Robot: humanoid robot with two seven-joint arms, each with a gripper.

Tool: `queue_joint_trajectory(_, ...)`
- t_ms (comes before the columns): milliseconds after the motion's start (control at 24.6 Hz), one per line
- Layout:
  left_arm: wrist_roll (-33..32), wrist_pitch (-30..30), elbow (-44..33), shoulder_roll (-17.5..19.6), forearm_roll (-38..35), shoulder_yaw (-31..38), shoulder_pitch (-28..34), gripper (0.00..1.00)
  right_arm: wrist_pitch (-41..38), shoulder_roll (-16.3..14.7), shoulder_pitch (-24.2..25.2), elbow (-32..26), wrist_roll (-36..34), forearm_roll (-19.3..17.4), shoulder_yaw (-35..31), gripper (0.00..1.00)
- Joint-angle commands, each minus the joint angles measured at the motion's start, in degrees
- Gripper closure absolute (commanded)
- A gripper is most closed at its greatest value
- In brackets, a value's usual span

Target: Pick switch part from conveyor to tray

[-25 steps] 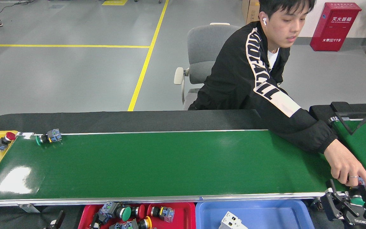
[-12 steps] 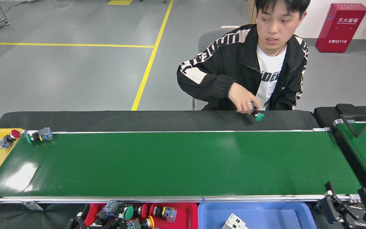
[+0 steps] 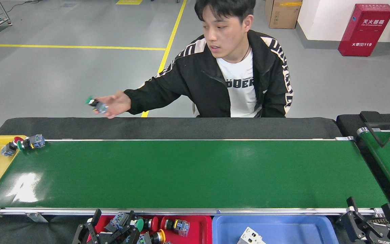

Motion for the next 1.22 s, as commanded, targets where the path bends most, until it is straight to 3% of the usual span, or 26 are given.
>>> queue_joint_trajectory(0, 0.4, 0.1, -0.8, 0.2, 0.3, 0.2, -0.4, 0.02, -0.2, 0.0, 0.1, -0.9, -1.3, -0.1, -0.3, 0.02)
queue_joint_trajectory(284, 0.6, 0.0, -0.8, 0.3, 0.3, 0.2, -0.5, 0.02, -0.1, -0.1, 1.0, -1.2, -1.5, -0.1, -0.4, 0.02)
queue_joint_trajectory(487, 0.7, -0.1, -0.8, 0.4, 0.3, 0.2, -0.5, 0.02, -1.2, 0.0, 5.5, -5.9, -1.4, -0.1, -0.2, 0.02)
queue_joint_trajectory(649, 0.8, -0.1, -0.8, 0.7, 0.3, 0.8, -0.6, 0.02, -6.9, 0.0, 5.8, -5.9, -0.5, -0.1, -0.3, 0.01)
queue_joint_trajectory(1177, 0.6, 0.5, -0.8, 0.3, 0.3, 1.4, -0.6, 0.02, -6.7, 0.4, 5.7, -6.0, -0.1, -0.1, -0.5, 0.01)
